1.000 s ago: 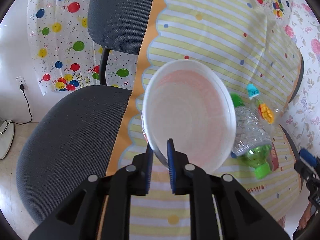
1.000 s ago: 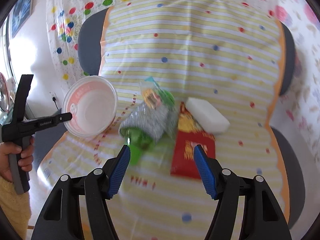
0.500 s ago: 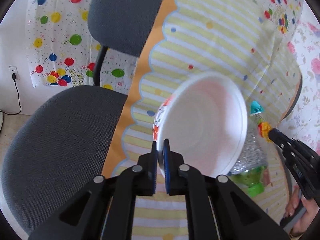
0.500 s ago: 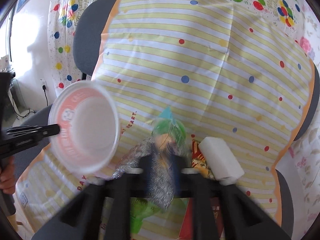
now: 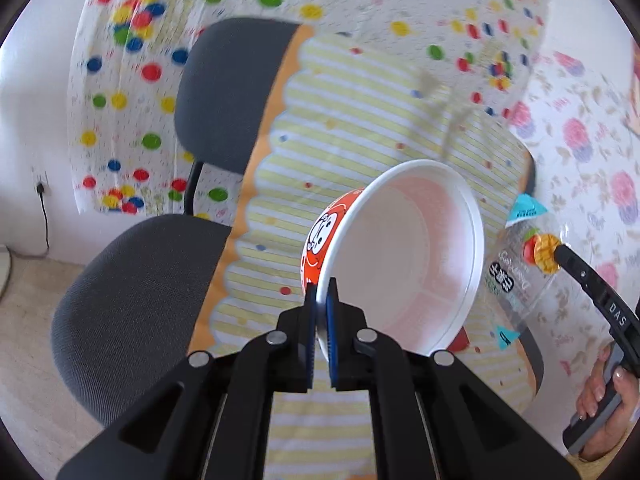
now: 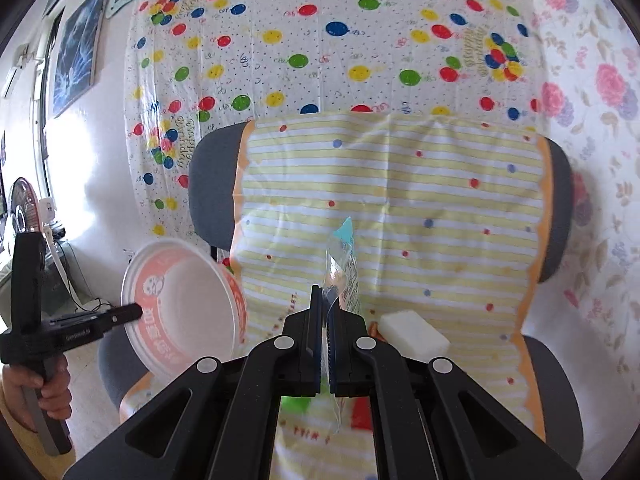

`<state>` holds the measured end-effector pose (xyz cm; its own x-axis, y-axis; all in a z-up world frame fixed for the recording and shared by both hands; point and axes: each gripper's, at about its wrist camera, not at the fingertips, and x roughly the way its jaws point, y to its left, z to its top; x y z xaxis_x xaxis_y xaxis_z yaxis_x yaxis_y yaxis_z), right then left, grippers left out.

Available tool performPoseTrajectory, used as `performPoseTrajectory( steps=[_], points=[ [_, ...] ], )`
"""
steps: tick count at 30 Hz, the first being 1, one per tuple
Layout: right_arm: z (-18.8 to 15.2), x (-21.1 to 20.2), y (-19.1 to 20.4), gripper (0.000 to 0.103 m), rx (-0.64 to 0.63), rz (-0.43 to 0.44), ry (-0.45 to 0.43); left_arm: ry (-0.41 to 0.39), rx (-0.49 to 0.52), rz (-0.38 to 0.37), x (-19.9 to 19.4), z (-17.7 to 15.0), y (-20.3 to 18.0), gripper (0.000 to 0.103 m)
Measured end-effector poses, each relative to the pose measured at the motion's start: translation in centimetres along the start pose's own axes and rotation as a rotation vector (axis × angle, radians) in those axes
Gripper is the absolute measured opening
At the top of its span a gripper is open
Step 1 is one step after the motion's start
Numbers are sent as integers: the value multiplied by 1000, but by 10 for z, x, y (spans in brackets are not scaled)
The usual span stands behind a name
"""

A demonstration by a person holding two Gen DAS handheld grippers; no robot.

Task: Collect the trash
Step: 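Carry the tub and wrapper to the bin and release both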

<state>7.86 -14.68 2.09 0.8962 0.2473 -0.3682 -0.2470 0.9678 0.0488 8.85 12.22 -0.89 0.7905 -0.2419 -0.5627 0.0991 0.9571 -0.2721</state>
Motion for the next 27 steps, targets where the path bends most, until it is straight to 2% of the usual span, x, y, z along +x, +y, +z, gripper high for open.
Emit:
performPoseTrajectory(
  steps=[3,6,13,18,23,27],
  points=[
    [-26,-25,-12,3,22,-33,16,10,47,-36,-8,-17,-29,3],
    [-54,-53,-29,3,47,-101,32,22,110,-42,-9,-39,-65,3],
    [-119,-119,-87,3,195,-246,84,100,231,-167,6,-82,-139,3],
    [-157,-152,-119,3,274,-350,120,131,343,-277,17,-106,-205,3],
    [-197,-174,-142,3,311,-474,164,172,375,-333,25,-136,-241,3],
    [-226,-182,-161,4,337,-547,205,242,389,-356,33,-157,-249,3]
  ],
)
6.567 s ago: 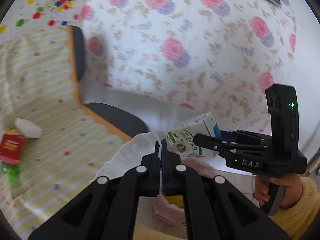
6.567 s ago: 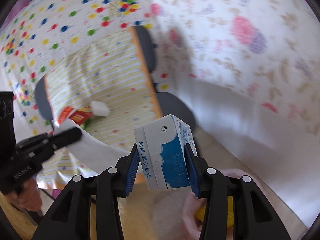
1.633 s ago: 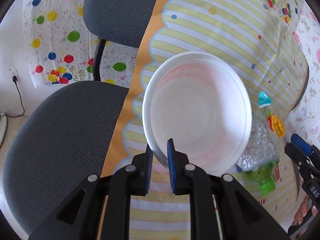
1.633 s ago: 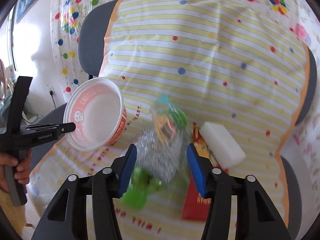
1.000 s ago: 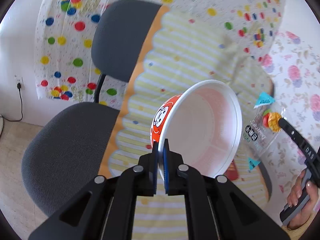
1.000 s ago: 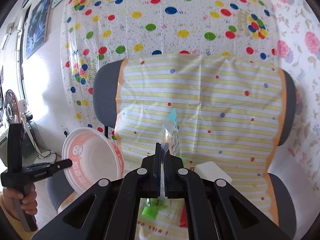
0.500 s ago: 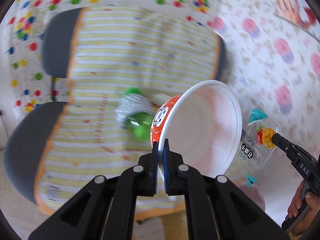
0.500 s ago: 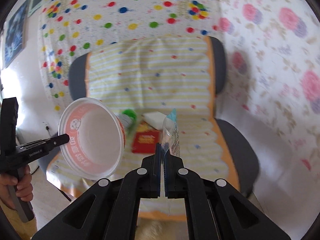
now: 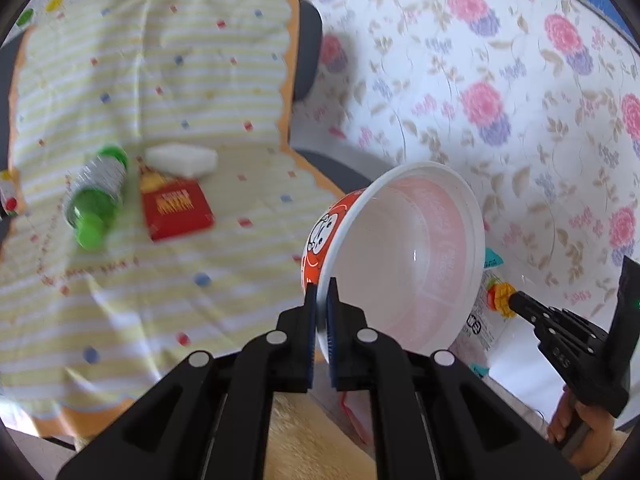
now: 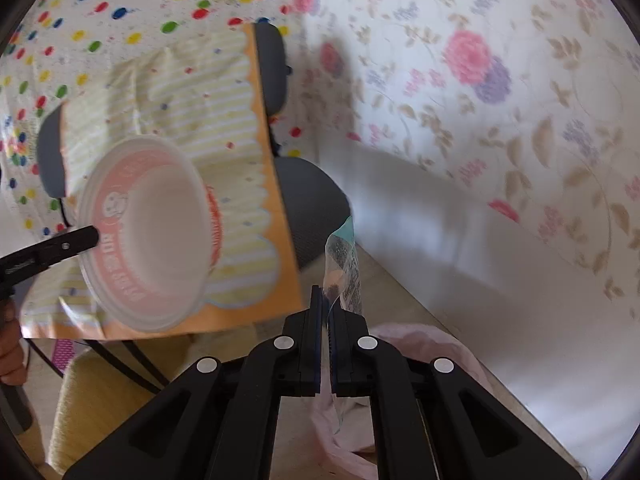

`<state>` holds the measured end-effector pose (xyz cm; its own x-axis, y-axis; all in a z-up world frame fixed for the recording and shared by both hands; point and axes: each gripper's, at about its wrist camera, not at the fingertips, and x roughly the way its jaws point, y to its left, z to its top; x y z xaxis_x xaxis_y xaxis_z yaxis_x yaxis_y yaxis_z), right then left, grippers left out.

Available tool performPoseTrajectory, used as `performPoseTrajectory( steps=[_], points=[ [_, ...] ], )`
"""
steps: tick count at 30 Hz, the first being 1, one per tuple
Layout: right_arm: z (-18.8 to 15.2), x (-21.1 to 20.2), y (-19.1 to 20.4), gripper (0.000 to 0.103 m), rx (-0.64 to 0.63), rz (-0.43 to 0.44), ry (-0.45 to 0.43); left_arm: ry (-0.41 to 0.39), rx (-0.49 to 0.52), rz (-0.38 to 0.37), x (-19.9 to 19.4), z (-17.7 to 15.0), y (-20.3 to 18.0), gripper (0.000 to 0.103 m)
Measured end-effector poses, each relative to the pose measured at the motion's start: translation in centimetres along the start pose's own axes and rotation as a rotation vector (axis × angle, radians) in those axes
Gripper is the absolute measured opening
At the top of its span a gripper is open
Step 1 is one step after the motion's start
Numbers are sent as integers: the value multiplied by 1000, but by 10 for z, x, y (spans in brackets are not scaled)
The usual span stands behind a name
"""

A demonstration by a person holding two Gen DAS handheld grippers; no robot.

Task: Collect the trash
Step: 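Carry the tub and wrapper to the bin and release both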

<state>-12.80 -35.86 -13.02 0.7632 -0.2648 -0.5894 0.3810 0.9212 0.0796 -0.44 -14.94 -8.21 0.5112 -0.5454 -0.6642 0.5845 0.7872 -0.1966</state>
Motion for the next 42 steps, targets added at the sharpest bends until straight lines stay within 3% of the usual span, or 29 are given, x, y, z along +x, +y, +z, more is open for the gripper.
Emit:
performPoseTrajectory(
  steps=[5,8,13,21,30,35,36,38,39,40,42],
  points=[
    [-14,13,-23,8,9,-68,35,31,13,-8,9,-4,-10,3],
    [-15,17,-34,41,44,-52,51,44,28,-13,14,-5,-16,3],
    [-10,9,-42,42,101,15,32,79,39,-25,24,-10,-26,3],
    [-4,-2,-46,42,130,29,-1,163,54,-44,44,-23,-42,3],
    [1,-19,-72,42,171,-14,-56,313,148,-169,95,-27,-103,3],
    [2,-35,-96,42,216,-61,-89,324,206,-243,111,-21,-137,4],
    [2,-37,-100,42,223,-67,-94,327,215,-256,115,-20,-141,6],
    [2,-40,-105,42,234,-81,-99,341,228,-277,124,-19,-152,24],
    [2,-41,-107,42,238,-85,-99,349,231,-278,130,-19,-156,50],
    [1,-41,-108,42,241,-88,-95,350,234,-277,133,-20,-158,56],
    [-1,-41,-106,42,239,-90,-86,346,244,-265,134,-22,-158,56]
  ],
)
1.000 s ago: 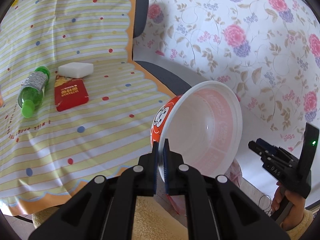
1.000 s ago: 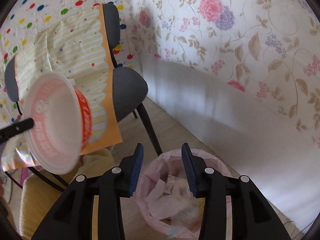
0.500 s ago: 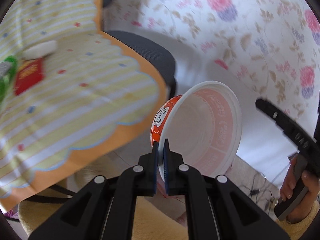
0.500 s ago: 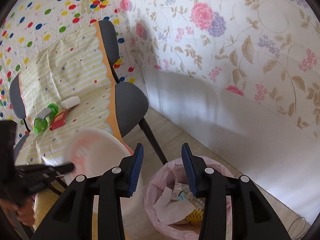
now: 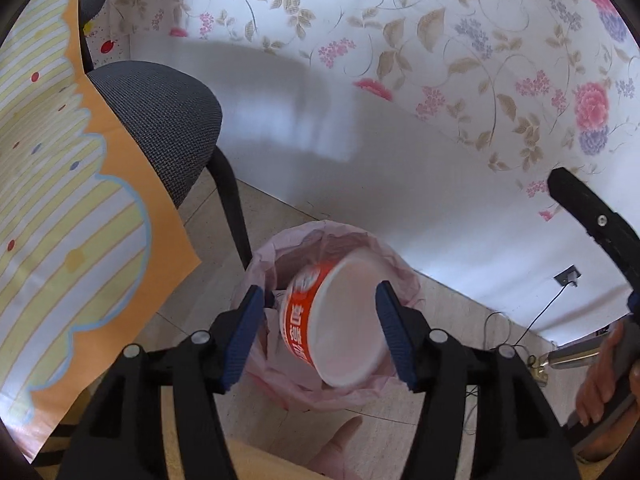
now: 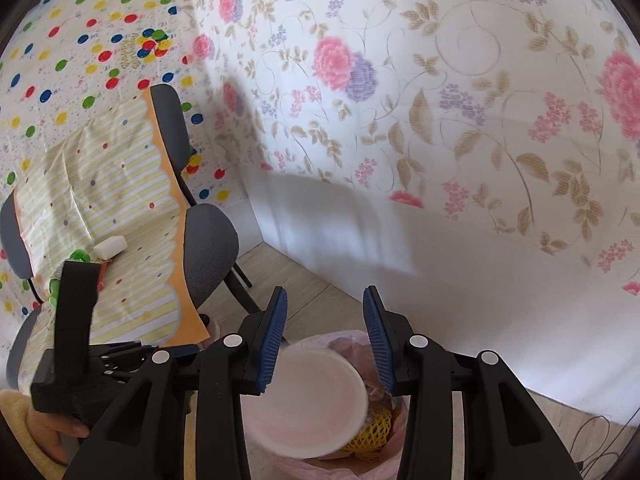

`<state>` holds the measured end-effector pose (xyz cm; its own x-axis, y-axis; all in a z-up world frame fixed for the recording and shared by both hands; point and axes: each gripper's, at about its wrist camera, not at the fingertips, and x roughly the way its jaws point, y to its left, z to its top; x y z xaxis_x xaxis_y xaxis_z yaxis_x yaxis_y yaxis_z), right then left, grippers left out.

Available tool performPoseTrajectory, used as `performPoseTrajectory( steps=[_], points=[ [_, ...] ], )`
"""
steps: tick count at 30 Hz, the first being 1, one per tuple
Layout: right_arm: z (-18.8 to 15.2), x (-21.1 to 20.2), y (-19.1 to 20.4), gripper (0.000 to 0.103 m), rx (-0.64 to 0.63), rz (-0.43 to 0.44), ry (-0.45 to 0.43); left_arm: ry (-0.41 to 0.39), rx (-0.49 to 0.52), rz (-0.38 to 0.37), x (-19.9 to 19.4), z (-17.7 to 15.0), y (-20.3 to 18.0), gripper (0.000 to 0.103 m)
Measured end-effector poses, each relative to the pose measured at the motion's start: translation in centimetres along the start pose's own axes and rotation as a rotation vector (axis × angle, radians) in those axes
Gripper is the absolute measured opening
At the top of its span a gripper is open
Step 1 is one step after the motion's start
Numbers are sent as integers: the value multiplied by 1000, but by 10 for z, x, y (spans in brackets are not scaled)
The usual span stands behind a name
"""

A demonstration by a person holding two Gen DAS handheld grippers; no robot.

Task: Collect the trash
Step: 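Carry the tub and wrapper to the bin and release both, then return to the chair and grasp the foil-wrapped bottle with the left tool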

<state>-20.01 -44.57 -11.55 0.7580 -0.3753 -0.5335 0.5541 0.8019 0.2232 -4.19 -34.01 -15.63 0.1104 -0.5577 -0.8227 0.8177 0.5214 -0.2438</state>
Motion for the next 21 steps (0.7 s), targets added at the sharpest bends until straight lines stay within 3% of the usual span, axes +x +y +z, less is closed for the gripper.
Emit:
performPoseTrajectory(
  steps=[3,5,10,21],
  points=[
    [-2,3,7,42,-14,7,15,-34,3,55,-11,-10,10,54],
    [-3,7,14,42,-20,19,21,-77,4,139,-27,-22,23,52],
    [-4,19,48,42,-53,98,48,-129,-55,239,-62,-46,58,49],
    [17,34,172,43,-217,316,70,-284,-244,397,-167,-75,141,49]
  ],
)
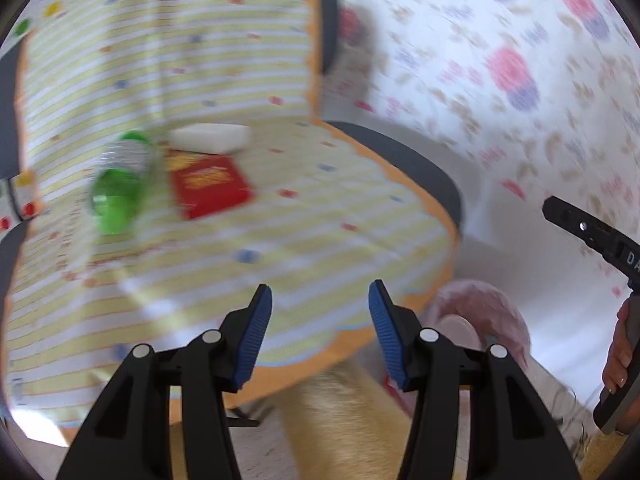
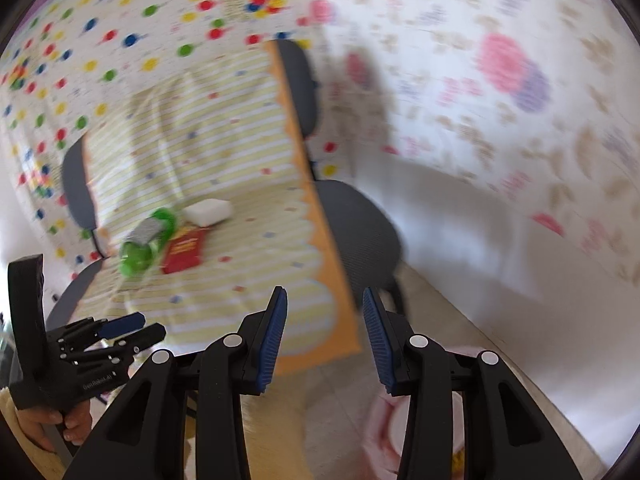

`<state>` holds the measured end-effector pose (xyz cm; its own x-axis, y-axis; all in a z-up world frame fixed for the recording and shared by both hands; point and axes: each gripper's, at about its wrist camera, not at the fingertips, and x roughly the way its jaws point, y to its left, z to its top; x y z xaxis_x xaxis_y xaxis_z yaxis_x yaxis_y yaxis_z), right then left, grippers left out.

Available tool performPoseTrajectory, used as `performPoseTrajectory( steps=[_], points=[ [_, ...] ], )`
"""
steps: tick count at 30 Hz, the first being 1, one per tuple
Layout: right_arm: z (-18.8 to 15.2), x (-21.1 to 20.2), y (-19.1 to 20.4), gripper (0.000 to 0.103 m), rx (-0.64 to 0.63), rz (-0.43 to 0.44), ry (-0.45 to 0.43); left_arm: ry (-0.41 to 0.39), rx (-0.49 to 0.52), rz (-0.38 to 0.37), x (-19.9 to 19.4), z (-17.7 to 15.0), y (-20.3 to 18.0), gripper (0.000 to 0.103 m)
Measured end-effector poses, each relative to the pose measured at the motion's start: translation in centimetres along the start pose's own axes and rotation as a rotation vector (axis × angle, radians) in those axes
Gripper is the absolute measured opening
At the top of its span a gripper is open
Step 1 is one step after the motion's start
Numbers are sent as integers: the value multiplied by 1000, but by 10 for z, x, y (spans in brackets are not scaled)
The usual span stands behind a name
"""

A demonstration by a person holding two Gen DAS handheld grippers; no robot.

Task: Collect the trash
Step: 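Return to the chair and grasp the foil-wrapped bottle with the left tool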

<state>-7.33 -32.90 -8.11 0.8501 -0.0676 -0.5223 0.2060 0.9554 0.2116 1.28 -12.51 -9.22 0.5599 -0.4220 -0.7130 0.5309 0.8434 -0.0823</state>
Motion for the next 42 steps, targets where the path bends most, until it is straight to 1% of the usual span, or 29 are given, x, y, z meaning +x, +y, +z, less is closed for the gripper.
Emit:
performPoseTrajectory(
  steps=[2,6,8,9,11,14,15,16,19,21,24,27,28,30,32,33,34,36,38,41,42],
  points=[
    [9,10,20,44,-38,28,4,-21,-31,38,-9,3,22,49],
    [24,35,60,49,-101,101,24,-46,-110,150,-25,7,74,50],
    [30,48,80,52,-135,132,33,-52,-151,205,-30,8,100,53],
    [32,52,87,54,-147,141,35,-57,-164,218,-32,8,110,55],
    [37,64,104,54,-174,161,40,-63,-193,234,-35,12,130,55],
    [43,81,123,54,-196,175,43,-73,-241,214,-38,22,157,55],
    [45,87,127,54,-200,176,43,-81,-254,197,-38,29,164,55],
    [48,94,132,54,-206,179,47,-89,-258,175,-37,38,169,55],
    [53,111,142,54,-219,175,52,-87,-238,147,-25,64,176,55],
    [55,119,144,54,-220,173,52,-74,-225,123,-9,79,178,55],
    [58,126,143,54,-213,173,49,-14,-256,67,28,101,190,55],
    [57,133,139,54,-211,166,58,44,-297,63,60,109,202,55],
    [56,134,136,54,-210,163,65,71,-325,68,71,109,207,52],
    [54,137,131,54,-209,162,76,72,-362,21,76,107,212,50],
    [52,139,127,54,-204,158,84,48,-350,28,72,107,211,41],
    [51,140,125,54,-200,157,89,41,-351,28,70,107,211,33],
    [50,141,123,54,-196,158,92,30,-356,31,67,107,212,21],
    [50,141,122,54,-192,161,94,10,-353,38,59,107,211,7],
    [50,138,124,54,-198,164,88,-30,-360,54,46,106,214,6],
    [53,136,129,54,-212,172,81,-139,-337,130,4,99,209,6],
    [54,136,131,54,-215,175,78,-156,-332,146,-4,97,208,6]
  ],
)
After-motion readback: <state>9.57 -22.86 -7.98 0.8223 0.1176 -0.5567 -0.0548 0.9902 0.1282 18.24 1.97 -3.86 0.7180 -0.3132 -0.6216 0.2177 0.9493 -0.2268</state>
